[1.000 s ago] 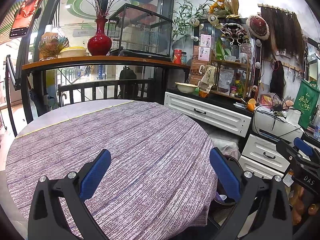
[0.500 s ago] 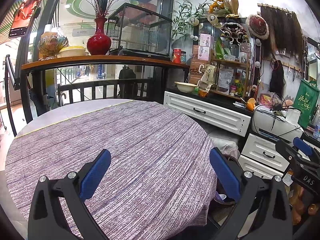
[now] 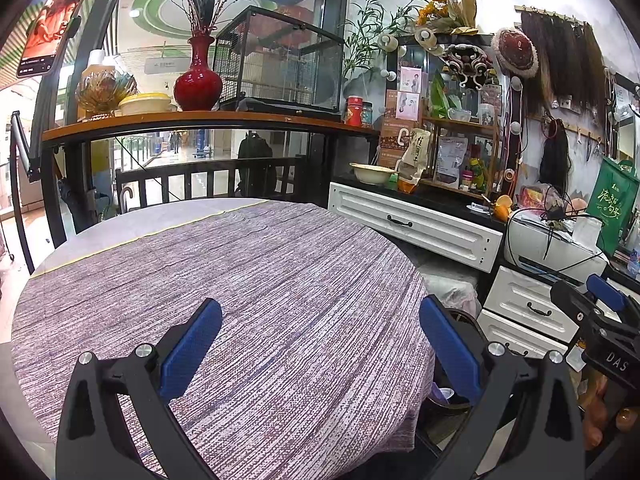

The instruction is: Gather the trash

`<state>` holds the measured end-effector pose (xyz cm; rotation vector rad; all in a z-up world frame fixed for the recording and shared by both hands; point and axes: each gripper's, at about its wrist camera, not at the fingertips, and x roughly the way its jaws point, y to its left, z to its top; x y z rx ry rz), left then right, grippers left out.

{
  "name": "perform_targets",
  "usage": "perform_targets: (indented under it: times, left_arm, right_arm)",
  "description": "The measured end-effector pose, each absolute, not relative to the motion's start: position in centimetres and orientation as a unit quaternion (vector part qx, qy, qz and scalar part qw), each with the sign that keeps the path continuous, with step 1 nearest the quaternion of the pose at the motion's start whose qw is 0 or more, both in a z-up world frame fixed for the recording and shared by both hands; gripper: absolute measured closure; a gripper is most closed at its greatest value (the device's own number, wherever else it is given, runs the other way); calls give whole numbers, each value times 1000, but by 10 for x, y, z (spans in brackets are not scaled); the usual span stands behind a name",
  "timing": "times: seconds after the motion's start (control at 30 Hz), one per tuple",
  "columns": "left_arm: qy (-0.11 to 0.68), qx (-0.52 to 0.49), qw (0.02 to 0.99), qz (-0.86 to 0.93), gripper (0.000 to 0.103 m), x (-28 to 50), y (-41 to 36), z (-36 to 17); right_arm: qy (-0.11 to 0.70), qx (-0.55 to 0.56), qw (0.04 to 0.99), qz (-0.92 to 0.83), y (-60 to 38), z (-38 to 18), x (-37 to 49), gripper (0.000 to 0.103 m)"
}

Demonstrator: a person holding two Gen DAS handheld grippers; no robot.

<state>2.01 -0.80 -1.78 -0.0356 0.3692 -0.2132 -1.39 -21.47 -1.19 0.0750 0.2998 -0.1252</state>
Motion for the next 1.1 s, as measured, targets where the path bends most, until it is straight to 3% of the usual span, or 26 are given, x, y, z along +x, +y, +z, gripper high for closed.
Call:
perform_targets:
  times: [1.1]
  left_arm:
    - [194, -20, 975, -109, 5, 24, -1, -18]
  right_arm:
    - [150, 38, 986, -62, -216, -13, -14, 5]
